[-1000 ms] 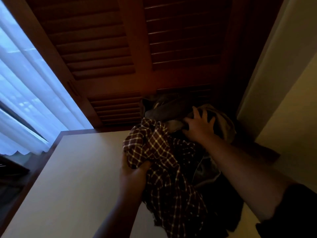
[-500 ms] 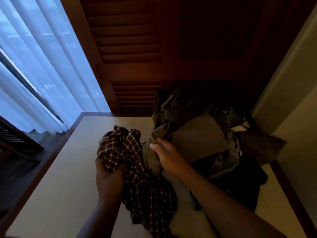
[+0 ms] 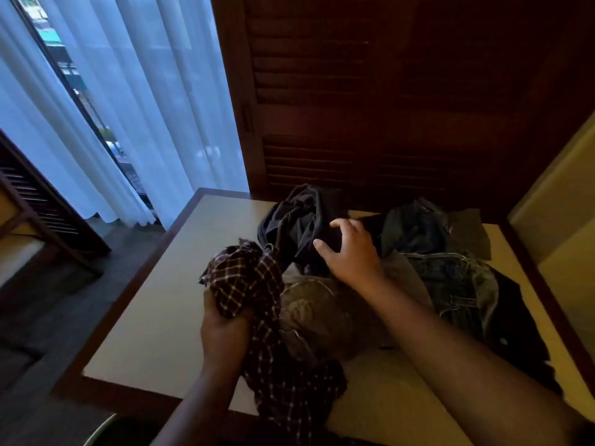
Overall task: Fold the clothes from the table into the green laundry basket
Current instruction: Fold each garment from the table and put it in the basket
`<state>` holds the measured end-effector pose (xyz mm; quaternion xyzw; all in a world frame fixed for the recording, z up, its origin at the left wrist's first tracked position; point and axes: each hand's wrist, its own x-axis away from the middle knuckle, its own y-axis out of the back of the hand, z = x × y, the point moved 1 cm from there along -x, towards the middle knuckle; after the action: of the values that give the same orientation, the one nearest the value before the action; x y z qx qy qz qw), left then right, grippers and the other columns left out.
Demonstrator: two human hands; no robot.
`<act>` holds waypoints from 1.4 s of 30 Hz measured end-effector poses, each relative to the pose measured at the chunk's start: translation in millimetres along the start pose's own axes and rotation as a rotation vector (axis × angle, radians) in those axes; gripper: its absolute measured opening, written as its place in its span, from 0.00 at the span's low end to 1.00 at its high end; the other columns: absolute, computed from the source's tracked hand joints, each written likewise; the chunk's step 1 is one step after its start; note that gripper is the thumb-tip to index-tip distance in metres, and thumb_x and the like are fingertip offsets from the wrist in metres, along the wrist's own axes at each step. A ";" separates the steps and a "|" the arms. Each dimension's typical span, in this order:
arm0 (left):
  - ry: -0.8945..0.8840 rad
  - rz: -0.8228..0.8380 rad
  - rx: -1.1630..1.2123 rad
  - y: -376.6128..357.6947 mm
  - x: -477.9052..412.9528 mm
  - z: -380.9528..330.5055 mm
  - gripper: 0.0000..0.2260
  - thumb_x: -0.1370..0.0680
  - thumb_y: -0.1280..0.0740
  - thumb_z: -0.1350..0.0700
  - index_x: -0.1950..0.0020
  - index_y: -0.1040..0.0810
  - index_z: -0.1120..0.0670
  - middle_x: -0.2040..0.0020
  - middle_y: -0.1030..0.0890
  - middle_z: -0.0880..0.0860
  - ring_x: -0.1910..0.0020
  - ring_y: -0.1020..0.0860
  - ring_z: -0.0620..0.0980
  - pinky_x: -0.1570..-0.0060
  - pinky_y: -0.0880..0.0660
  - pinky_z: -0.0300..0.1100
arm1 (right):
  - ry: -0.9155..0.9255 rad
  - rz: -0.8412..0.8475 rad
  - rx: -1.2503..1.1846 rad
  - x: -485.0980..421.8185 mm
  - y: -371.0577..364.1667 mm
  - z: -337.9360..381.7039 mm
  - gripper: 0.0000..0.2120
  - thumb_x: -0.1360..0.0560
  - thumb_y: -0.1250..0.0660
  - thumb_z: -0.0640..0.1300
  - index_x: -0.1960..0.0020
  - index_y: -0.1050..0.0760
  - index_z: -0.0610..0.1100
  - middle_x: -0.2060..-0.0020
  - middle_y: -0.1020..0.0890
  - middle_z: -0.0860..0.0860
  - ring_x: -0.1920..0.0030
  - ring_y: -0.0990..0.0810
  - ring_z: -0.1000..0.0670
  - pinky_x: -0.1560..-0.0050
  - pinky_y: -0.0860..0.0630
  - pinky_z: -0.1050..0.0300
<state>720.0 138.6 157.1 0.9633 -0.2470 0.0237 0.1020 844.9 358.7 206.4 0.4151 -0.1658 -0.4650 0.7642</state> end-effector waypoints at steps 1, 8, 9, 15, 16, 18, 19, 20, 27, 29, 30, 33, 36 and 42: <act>-0.003 0.005 -0.004 5.7 1.1 0.6 0.29 0.25 0.27 0.65 0.31 0.28 0.42 0.41 0.17 0.48 0.42 0.18 0.54 0.42 0.20 0.59 | -0.107 0.105 -0.067 -9.9 -5.4 -4.4 0.40 0.25 0.31 0.65 0.22 0.39 0.47 0.22 0.36 0.45 0.24 0.35 0.42 0.27 0.32 0.40; -0.015 -0.009 -0.076 47.9 7.4 5.8 0.31 0.22 0.28 0.63 0.29 0.33 0.35 0.43 0.22 0.37 0.45 0.23 0.40 0.40 0.25 0.49 | -0.343 0.282 -0.075 -31.6 -65.0 10.1 0.34 0.25 0.28 0.56 0.23 0.34 0.46 0.27 0.27 0.42 0.29 0.27 0.39 0.30 0.28 0.46; -0.009 -0.027 -0.098 56.0 6.8 7.6 0.31 0.22 0.28 0.63 0.27 0.33 0.36 0.41 0.22 0.39 0.44 0.22 0.44 0.38 0.26 0.50 | -0.280 0.251 -0.111 -30.2 -71.7 21.2 0.24 0.24 0.30 0.52 0.30 0.26 0.45 0.35 0.20 0.42 0.35 0.22 0.39 0.36 0.24 0.48; 0.020 -0.232 -0.176 104.9 3.1 22.2 0.32 0.23 0.26 0.60 0.23 0.34 0.45 0.35 0.24 0.47 0.37 0.26 0.50 0.34 0.30 0.51 | 0.005 0.824 -0.457 28.5 -100.3 115.8 0.04 0.35 0.31 0.36 0.62 0.18 0.39 0.68 0.19 0.47 0.68 0.21 0.51 0.64 0.26 0.60; 0.034 -0.263 -0.169 112.9 3.2 24.4 0.31 0.23 0.26 0.60 0.24 0.33 0.45 0.37 0.24 0.47 0.39 0.26 0.49 0.36 0.30 0.48 | 0.036 0.919 -0.386 36.0 -102.8 121.1 0.07 0.37 0.30 0.40 0.61 0.18 0.39 0.67 0.19 0.46 0.67 0.21 0.50 0.62 0.25 0.57; 0.054 -0.315 -0.173 127.6 4.1 29.2 0.27 0.23 0.26 0.60 0.28 0.30 0.46 0.41 0.22 0.47 0.43 0.25 0.49 0.41 0.31 0.45 | 0.095 0.993 -0.204 41.4 -109.0 121.2 0.14 0.36 0.29 0.52 0.62 0.18 0.41 0.66 0.20 0.47 0.65 0.23 0.49 0.59 0.25 0.49; 0.061 -0.333 -0.172 134.0 5.0 32.2 0.25 0.24 0.26 0.61 0.31 0.29 0.45 0.43 0.21 0.48 0.44 0.24 0.50 0.42 0.31 0.44 | 0.113 0.995 -0.095 42.4 -111.3 119.4 0.20 0.33 0.28 0.60 0.63 0.18 0.42 0.66 0.20 0.49 0.65 0.23 0.49 0.59 0.25 0.47; 0.069 -0.345 -0.166 140.2 5.7 35.9 0.24 0.24 0.26 0.62 0.32 0.28 0.45 0.45 0.21 0.47 0.44 0.23 0.50 0.42 0.31 0.43 | 0.145 0.964 0.049 42.3 -115.3 116.4 0.26 0.32 0.30 0.68 0.62 0.19 0.43 0.65 0.19 0.51 0.64 0.22 0.50 0.57 0.26 0.49; 0.140 -0.369 -0.146 173.2 10.9 63.2 0.26 0.25 0.26 0.64 0.36 0.29 0.40 0.41 0.19 0.48 0.41 0.22 0.50 0.34 0.27 0.51 | 0.316 0.861 0.405 65.6 -169.4 92.9 0.19 0.30 0.28 0.63 0.47 0.15 0.51 0.30 0.24 0.52 0.30 0.28 0.43 0.32 0.28 0.45; 0.159 -0.375 -0.171 185.6 14.0 70.2 0.26 0.25 0.26 0.63 0.35 0.28 0.41 0.41 0.19 0.47 0.42 0.22 0.50 0.35 0.27 0.51 | 0.233 1.071 0.325 91.5 -180.1 99.5 0.16 0.29 0.27 0.60 0.52 0.15 0.48 0.50 0.14 0.51 0.49 0.17 0.48 0.48 0.19 0.51; 0.168 -0.373 -0.195 192.7 16.8 74.3 0.27 0.25 0.25 0.62 0.32 0.28 0.41 0.41 0.20 0.47 0.42 0.22 0.50 0.36 0.26 0.50 | 0.206 1.167 0.312 101.0 -182.2 105.5 0.15 0.29 0.27 0.59 0.55 0.15 0.48 0.57 0.15 0.53 0.56 0.17 0.52 0.55 0.19 0.54; 0.166 -0.335 -0.275 214.2 29.4 88.4 0.30 0.26 0.24 0.59 0.29 0.28 0.39 0.39 0.20 0.46 0.42 0.22 0.49 0.38 0.27 0.47 | 0.342 1.194 0.402 108.7 -189.2 122.5 0.19 0.29 0.28 0.62 0.59 0.16 0.46 0.66 0.19 0.55 0.63 0.20 0.53 0.64 0.27 0.58; 0.184 -0.330 -0.286 230.8 42.0 102.1 0.32 0.26 0.22 0.57 0.27 0.29 0.39 0.36 0.20 0.46 0.39 0.21 0.49 0.33 0.27 0.50 | 0.554 0.623 0.432 96.4 -203.3 130.5 0.25 0.35 0.27 0.70 0.47 0.20 0.54 0.47 0.21 0.54 0.43 0.22 0.48 0.46 0.26 0.50; 0.235 -0.328 -0.273 257.2 67.6 118.4 0.31 0.26 0.22 0.57 0.27 0.30 0.39 0.31 0.23 0.46 0.32 0.25 0.50 0.28 0.30 0.56 | 0.307 0.896 0.610 73.0 -258.5 127.4 0.66 0.40 0.23 0.71 0.23 0.71 0.68 0.26 0.81 0.51 0.25 0.78 0.34 0.39 0.63 0.11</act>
<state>655.1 -138.4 95.3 0.9585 -0.0744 0.0851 0.2618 652.7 177.9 69.4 0.5692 -0.3399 0.0398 0.7476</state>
